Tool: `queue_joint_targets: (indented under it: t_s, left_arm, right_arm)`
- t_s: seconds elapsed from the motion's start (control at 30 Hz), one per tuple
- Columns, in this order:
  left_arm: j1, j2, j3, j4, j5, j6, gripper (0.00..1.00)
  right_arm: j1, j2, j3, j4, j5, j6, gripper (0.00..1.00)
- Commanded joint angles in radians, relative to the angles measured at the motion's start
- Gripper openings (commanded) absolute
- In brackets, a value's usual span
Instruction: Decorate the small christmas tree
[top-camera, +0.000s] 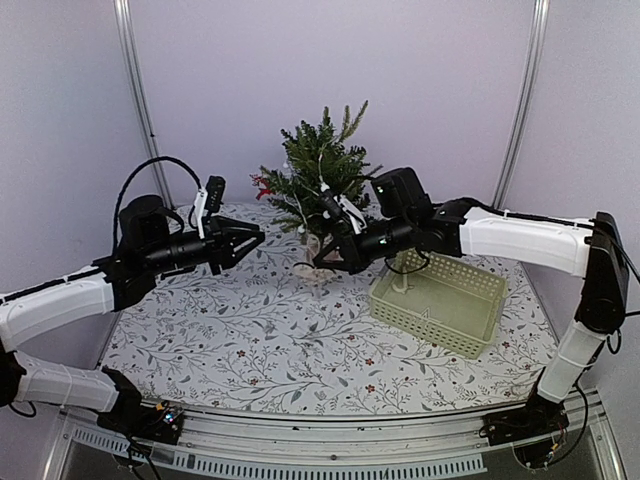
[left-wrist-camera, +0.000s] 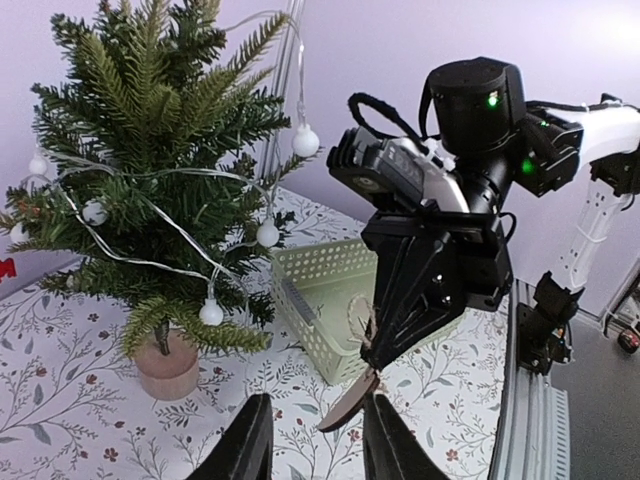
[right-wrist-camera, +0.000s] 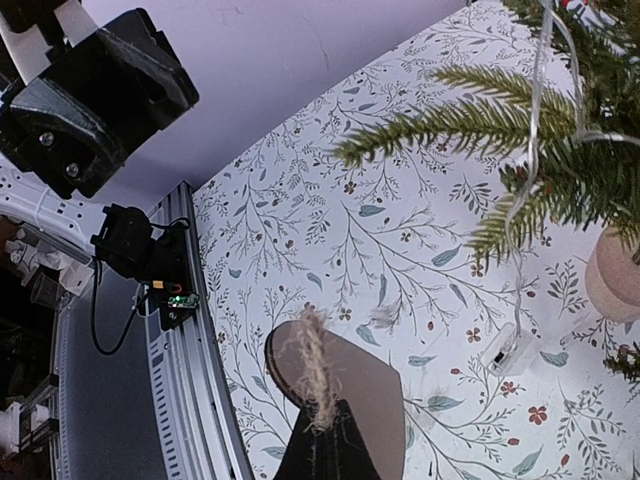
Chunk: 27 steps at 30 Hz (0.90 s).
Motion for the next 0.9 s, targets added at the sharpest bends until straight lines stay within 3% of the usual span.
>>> queue_joint_targets:
  t_s: [0.0, 0.33, 0.53, 0.87]
  left_arm:
    - [0.003, 0.048, 0.057, 0.012, 0.064, 0.024, 0.33]
    - [-0.002, 0.093, 0.105, 0.053, 0.048, -0.012, 0.33]
    - [-0.001, 0.137, 0.16, -0.03, 0.079, 0.024, 0.33]
    - [0.015, 0.148, 0.142, -0.009, 0.049, 0.015, 0.33]
  right_arm:
    - [-0.075, -0.099, -0.078, 0.043, -0.082, -0.017, 0.0]
    - [-0.163, -0.217, -0.136, 0.042, -0.191, 0.013, 0.0]
    - [-0.165, -0.196, -0.19, 0.168, -0.255, 0.134, 0.0]
    - [-0.175, -0.201, -0.153, 0.133, -0.27, 0.032, 0.0]
